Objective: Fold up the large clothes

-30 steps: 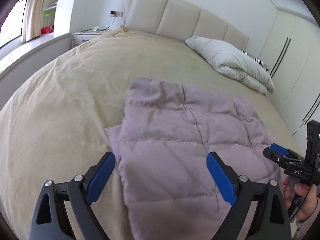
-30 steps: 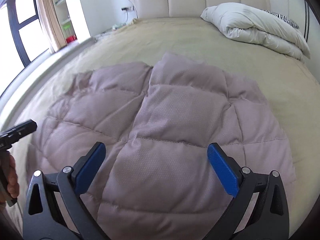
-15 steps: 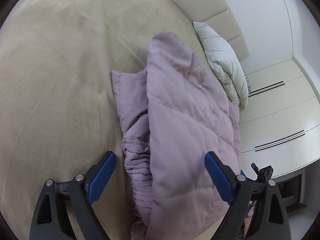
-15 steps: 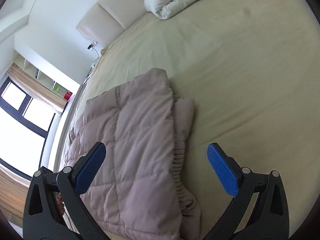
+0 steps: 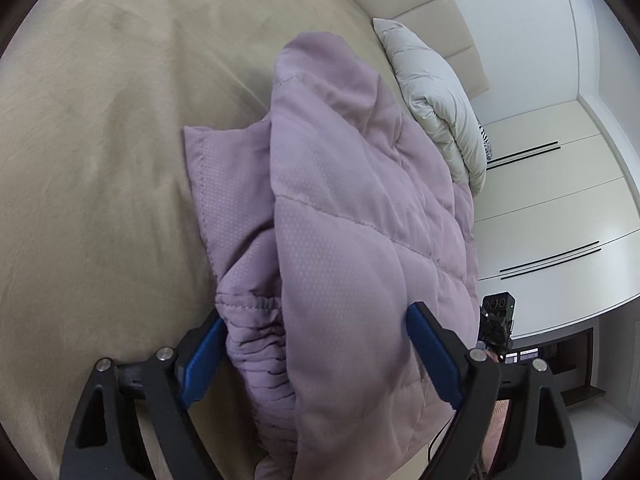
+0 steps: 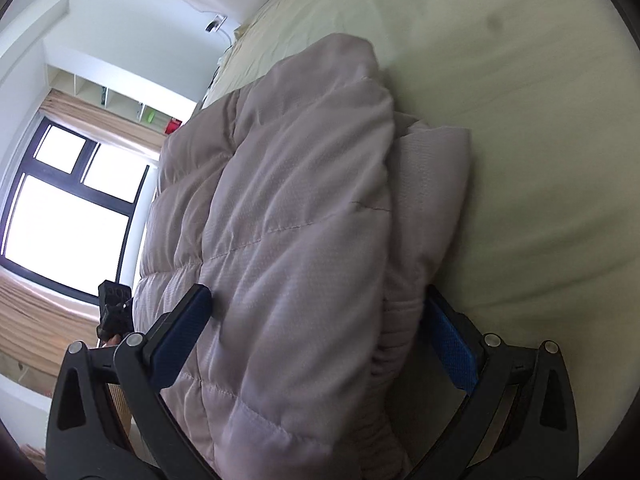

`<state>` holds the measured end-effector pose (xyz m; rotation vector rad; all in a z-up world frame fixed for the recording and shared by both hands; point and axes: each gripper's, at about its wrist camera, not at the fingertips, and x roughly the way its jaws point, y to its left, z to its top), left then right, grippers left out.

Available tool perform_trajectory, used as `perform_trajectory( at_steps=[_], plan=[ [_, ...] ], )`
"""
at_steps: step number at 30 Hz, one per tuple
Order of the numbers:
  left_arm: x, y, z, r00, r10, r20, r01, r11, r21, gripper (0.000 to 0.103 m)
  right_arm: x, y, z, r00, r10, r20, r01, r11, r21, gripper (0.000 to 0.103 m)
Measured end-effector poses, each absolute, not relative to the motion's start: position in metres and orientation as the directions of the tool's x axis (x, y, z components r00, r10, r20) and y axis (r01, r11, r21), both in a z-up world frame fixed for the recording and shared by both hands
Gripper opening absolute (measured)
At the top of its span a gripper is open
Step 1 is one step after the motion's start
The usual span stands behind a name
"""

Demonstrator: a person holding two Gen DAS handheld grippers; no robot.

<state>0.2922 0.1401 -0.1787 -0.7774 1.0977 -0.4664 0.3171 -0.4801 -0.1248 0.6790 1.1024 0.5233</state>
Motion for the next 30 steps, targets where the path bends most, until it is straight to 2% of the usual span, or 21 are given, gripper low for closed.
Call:
perform_trajectory(
  at_steps=[3,5,7,9,10,12,15,22,25,28,30],
  plan=[
    [0.305,0.134,-0.184,0.377,-0.700,-0.607,-0.047,0.640,-0.767,0.077,0.330,-0.467,-0.127,0.344,0.704,-0.621,-0.072,0.679,0.730,0.103],
    [0.309,0.134,-0.186,0.370,-0.707,-0.602,-0.058,0.629,-0.775,0.073,0.335,-0.455,-0.126,0.338,0.692,-0.638,-0.094,0.699,0.709,0.098],
    [0.307,0.132,-0.185,0.370,-0.706,-0.604,-0.052,0.633,-0.772,0.064,0.333,-0.448,-0.121,0.347,0.675,-0.651,-0.110,0.719,0.687,0.089],
    [0.303,0.134,-0.184,0.374,-0.722,-0.582,-0.060,0.607,-0.792,0.051,0.321,-0.446,-0.114,0.370,0.662,-0.652,-0.117,0.729,0.674,0.074],
    [0.299,0.134,-0.182,0.384,-0.724,-0.573,-0.062,0.599,-0.799,0.048,0.317,-0.445,-0.108,0.385,0.651,-0.654,-0.124,0.739,0.663,0.070],
    [0.287,0.134,-0.171,0.406,-0.715,-0.569,-0.053,0.603,-0.796,0.040,0.306,-0.442,-0.092,0.419,0.630,-0.654,-0.141,0.756,0.639,0.055],
    [0.263,0.133,-0.153,0.424,-0.713,-0.559,-0.033,0.604,-0.796,0.038,0.283,-0.434,-0.062,0.455,0.614,-0.645,-0.179,0.773,0.609,0.045],
    [0.172,0.136,-0.107,0.420,-0.724,-0.547,0.057,0.623,-0.780,0.038,0.198,-0.416,-0.022,0.450,0.648,-0.615,-0.223,0.748,0.625,0.041],
    [0.133,0.143,-0.107,0.406,-0.725,-0.557,0.055,0.627,-0.777,0.038,0.156,-0.409,-0.029,0.425,0.674,-0.604,-0.219,0.724,0.654,0.041],
    [0.114,0.146,-0.129,0.388,-0.696,-0.604,0.037,0.666,-0.745,0.041,0.128,-0.409,-0.053,0.416,0.697,-0.585,-0.179,0.693,0.698,0.041],
    [0.119,0.152,-0.157,0.373,-0.707,-0.601,-0.013,0.644,-0.765,0.050,0.126,-0.414,-0.079,0.420,0.688,-0.592,-0.135,0.692,0.709,0.044]
  ],
)
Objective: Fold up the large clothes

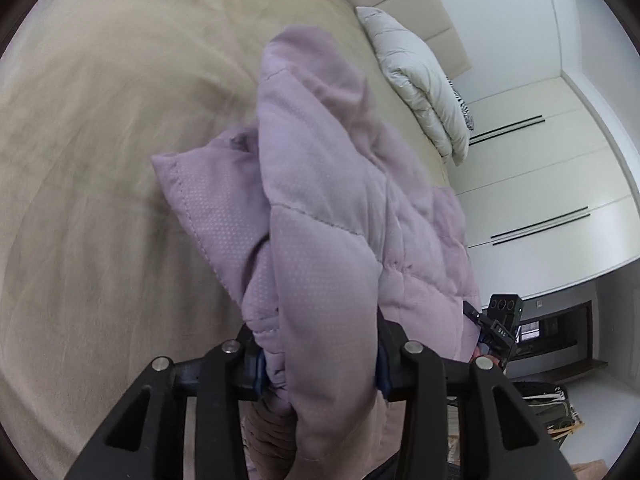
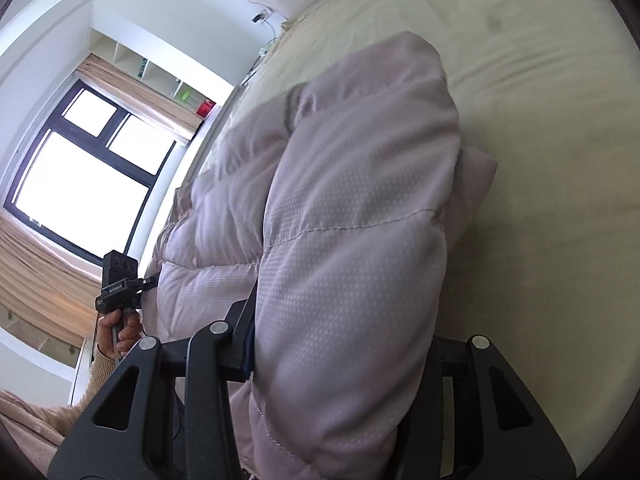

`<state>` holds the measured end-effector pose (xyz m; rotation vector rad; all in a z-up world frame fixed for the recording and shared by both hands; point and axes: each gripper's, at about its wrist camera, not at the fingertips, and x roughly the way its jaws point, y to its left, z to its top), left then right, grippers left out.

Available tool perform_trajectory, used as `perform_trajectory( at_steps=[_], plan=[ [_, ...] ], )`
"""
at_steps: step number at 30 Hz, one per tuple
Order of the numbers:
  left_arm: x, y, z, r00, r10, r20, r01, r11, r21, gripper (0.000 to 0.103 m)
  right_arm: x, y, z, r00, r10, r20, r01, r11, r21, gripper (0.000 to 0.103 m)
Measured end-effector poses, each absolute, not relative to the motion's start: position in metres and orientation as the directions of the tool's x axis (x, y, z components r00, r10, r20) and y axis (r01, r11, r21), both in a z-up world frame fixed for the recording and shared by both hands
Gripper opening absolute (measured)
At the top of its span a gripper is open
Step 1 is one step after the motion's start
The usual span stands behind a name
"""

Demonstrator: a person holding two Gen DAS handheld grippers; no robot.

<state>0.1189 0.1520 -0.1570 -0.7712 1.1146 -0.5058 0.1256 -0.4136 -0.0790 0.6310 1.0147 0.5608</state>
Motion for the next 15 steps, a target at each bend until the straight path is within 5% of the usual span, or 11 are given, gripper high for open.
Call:
perform_trajectory(
  at_steps=[3,15],
  plan=[
    [0.129,0.160,-0.191,0.383,-0.762,-0.522,-0.079,0.536,-0.840,0.057,0.135,-0.415,-0.118,0.428,0.705,-0.566,-0.095,0.657,0.748,0.055],
    [0.114,0.163,-0.179,0.426,-0.717,-0.551,-0.044,0.592,-0.805,0.063,0.115,-0.432,-0.144,0.440,0.714,-0.545,-0.059,0.628,0.776,0.064]
  ],
)
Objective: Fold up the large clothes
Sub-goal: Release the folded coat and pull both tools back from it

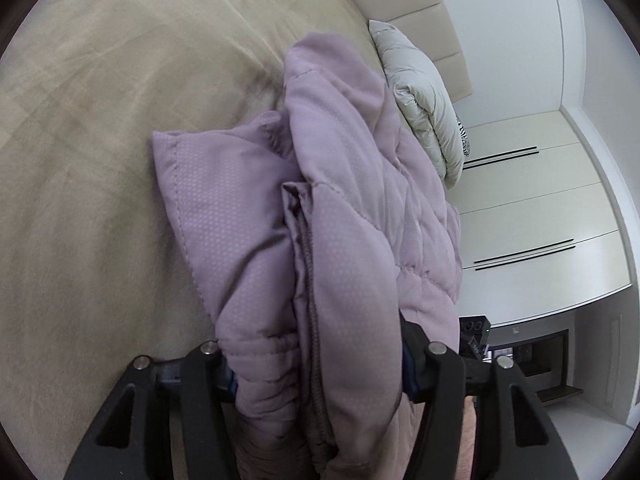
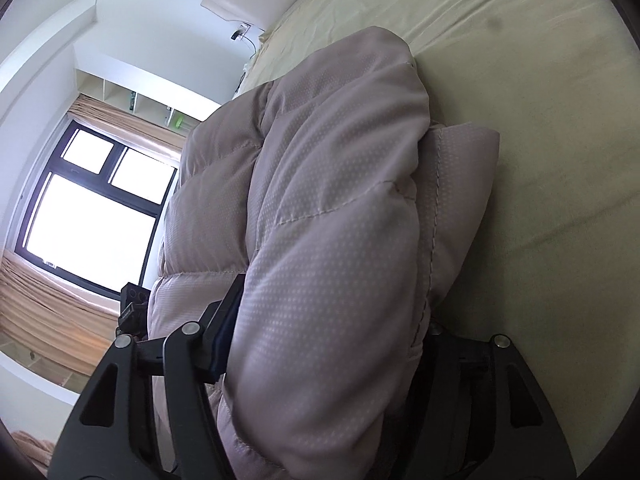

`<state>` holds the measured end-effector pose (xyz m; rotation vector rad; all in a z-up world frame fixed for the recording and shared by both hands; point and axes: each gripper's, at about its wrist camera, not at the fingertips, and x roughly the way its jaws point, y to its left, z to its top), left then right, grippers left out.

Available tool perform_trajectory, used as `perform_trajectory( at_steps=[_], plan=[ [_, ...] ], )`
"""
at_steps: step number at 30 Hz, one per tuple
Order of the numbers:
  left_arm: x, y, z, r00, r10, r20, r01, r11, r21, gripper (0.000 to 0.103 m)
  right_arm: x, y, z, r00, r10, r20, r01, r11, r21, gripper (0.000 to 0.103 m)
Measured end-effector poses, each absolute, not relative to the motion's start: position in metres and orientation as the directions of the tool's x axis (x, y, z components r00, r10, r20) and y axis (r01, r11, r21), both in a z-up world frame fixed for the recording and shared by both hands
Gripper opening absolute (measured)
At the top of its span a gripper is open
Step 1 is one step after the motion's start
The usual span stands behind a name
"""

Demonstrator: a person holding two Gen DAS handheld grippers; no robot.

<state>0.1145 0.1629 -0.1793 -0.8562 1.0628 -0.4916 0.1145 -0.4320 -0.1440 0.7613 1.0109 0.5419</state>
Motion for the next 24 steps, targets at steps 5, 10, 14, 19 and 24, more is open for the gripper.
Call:
perform_trajectory(
  at_steps=[5,10,14,19,24],
  plan=[
    [0.077,0.164,-0.141,0.493,-0.573,-0.655,-0.015,0.746,-0.665,0.070,0.078,-0.460,-0.121,0.489,0.632,-0.601,0.024,0.680,0.733,0.067],
    [0.027,0.139,-0.072,0.687,-0.181,-0.704,0.004,0.969,-0.246,0.092,0.012,-0.476,-0.068,0.629,0.295,-0.719,0.119,0.878,0.464,0.067],
    [-0.014,0.110,-0.022,0.829,0.032,-0.558,-0.058,0.998,-0.028,0.103,-0.022,-0.443,-0.018,0.724,0.066,-0.687,0.116,0.970,0.215,0.068],
    [-0.049,0.059,0.034,0.920,0.204,-0.335,-0.169,0.977,0.131,0.103,-0.037,-0.383,0.044,0.835,-0.033,-0.549,0.094,0.992,0.084,0.083],
    [-0.079,0.031,0.072,0.926,0.256,-0.276,-0.238,0.966,0.097,0.103,-0.050,-0.328,0.098,0.884,0.040,-0.466,0.006,0.995,0.097,0.089]
  ],
)
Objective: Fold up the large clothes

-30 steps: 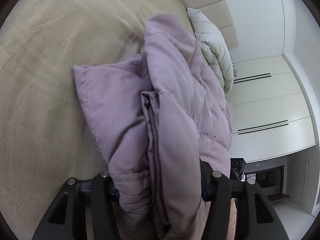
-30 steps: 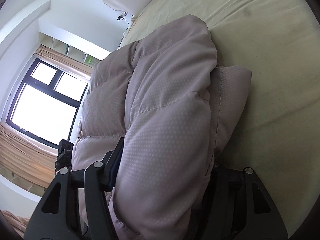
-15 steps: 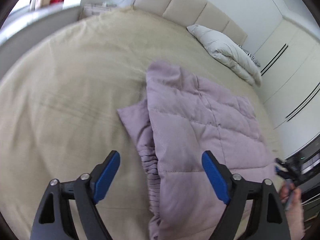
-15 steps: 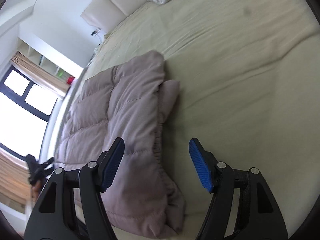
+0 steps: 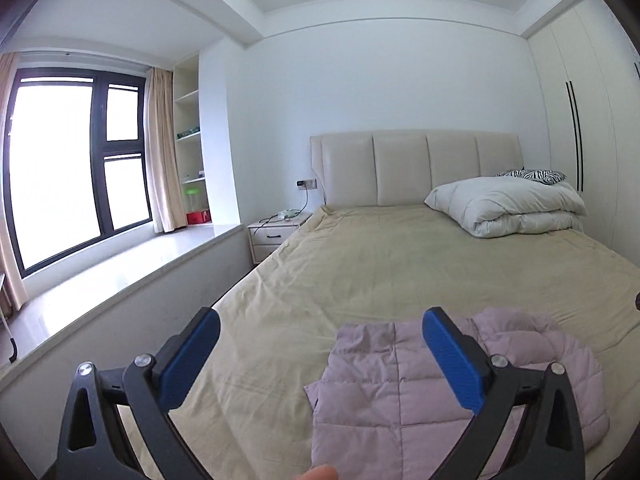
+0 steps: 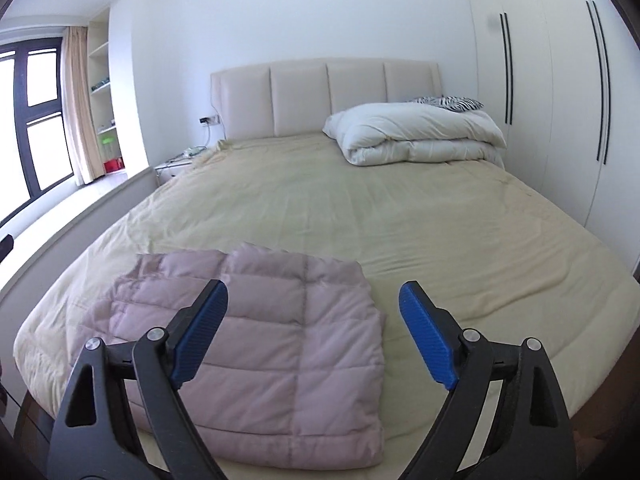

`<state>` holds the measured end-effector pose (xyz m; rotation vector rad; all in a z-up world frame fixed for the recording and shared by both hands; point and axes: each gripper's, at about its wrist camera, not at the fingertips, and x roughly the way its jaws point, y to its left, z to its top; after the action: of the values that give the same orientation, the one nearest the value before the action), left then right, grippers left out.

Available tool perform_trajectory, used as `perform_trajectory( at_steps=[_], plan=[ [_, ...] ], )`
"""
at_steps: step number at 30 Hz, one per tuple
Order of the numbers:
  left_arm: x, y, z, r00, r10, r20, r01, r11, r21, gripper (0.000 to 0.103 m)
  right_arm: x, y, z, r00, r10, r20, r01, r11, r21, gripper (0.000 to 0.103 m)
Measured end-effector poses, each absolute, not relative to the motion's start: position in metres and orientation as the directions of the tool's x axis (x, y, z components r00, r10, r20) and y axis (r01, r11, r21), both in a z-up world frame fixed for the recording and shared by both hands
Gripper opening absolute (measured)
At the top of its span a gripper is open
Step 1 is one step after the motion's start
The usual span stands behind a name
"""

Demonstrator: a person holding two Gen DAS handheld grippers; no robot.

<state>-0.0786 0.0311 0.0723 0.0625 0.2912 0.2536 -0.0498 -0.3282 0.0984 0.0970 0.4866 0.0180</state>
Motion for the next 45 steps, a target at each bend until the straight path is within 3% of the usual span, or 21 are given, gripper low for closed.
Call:
perform_trajectory(
  at_steps=[7,13,20,29,45],
  plan=[
    [-0.066,0.011,0.062,0.847,0.181,-0.499,-0.152,0.983,0.099,0.103,-0.079,-0.266,0.126,0.895,0.038,-0.445,-0.005,0.997,0.076,0.090],
    [-0.063,-0.003,0.023,0.760,0.114,-0.640,-0.108,0.993,0.049,0.103,-0.086,-0.237,0.108,0.812,0.035,-0.583,-0.022,0.999,0.030,0.093],
    [-0.064,-0.008,0.010,0.737,0.113,-0.666,-0.107,0.993,0.050,0.103,-0.069,-0.239,0.071,0.676,0.053,-0.735,0.031,0.994,0.100,0.093],
    [-0.061,-0.007,0.010,0.726,0.109,-0.679,-0.104,0.993,0.048,0.103,-0.072,-0.236,0.077,0.700,-0.013,-0.714,0.043,0.999,0.023,0.093],
    [-0.058,-0.009,0.001,0.700,0.096,-0.708,-0.089,0.995,0.047,0.103,-0.072,-0.235,0.073,0.682,-0.012,-0.731,0.044,0.999,0.025,0.093]
  ],
)
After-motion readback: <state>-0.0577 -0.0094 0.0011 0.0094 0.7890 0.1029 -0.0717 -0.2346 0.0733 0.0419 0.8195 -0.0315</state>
